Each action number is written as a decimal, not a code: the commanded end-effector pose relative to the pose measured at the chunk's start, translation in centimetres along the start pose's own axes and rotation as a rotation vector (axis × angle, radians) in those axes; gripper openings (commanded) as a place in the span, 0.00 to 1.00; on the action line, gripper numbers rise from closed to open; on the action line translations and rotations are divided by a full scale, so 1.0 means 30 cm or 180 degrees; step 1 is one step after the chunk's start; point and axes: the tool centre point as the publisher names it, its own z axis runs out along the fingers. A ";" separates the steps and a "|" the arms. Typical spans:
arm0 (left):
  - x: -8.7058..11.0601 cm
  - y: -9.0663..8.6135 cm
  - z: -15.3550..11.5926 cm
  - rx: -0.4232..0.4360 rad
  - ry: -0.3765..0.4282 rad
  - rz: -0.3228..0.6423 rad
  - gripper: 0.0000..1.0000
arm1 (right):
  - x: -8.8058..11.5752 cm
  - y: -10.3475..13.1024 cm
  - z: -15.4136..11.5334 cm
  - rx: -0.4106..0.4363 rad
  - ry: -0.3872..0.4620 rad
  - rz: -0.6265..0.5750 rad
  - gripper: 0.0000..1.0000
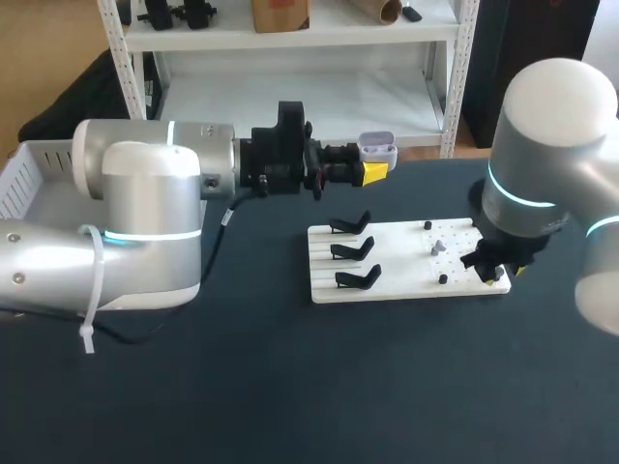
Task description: Pick up each earbud case from the left stands, insert the matching earbuds, close the lid, and place the case in the box.
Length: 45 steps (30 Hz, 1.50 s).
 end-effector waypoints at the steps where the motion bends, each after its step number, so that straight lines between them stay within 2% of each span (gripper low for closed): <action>1: 0.002 -0.006 0.001 -0.0023 -0.0010 0.0004 0.00 | 0.002 0.005 0.002 0.0019 -0.0012 0.0015 0.40; 9: 0.002 -0.006 0.001 -0.0023 -0.0010 0.0004 0.00 | 0.001 0.009 0.004 0.0039 0.0013 0.0003 0.31; 11: 0.002 -0.006 0.001 -0.0023 -0.0010 0.0004 0.00 | 0.002 0.010 0.005 0.0053 0.0023 -0.0002 0.20; 13: 0.002 -0.006 0.001 -0.0023 -0.0010 0.0004 0.00 | 0.003 0.012 0.008 0.0053 0.0033 -0.0008 0.00; 19: 0.002 -0.006 0.001 -0.0023 -0.0010 0.0004 0.00 | 0.013 0.004 -0.025 0.0114 0.0042 0.0016 0.00; 26: 0.002 -0.006 0.001 -0.0023 -0.0010 0.0004 0.00 | 0.044 -0.014 -0.219 0.0020 -0.0009 0.0226 0.00; 29: 0.002 -0.006 0.001 -0.0023 -0.0010 0.0004 0.00 | 0.051 0.005 -0.294 -0.0054 -0.0027 0.0208 0.00; 31: 0.002 -0.006 0.001 -0.0023 -0.0010 0.0004 0.00 | 0.048 0.030 -0.356 0.0000 -0.0048 0.0058 0.00; 37: 0.002 -0.006 0.001 -0.0023 -0.0010 0.0004 0.00 | 0.009 0.115 -0.494 -0.0253 -0.0129 -0.0198 0.00; 45: 0.002 -0.006 0.001 -0.0023 -0.0010 0.0004 0.00 | -0.086 0.190 -0.634 -0.0336 -0.0359 -0.0543 0.00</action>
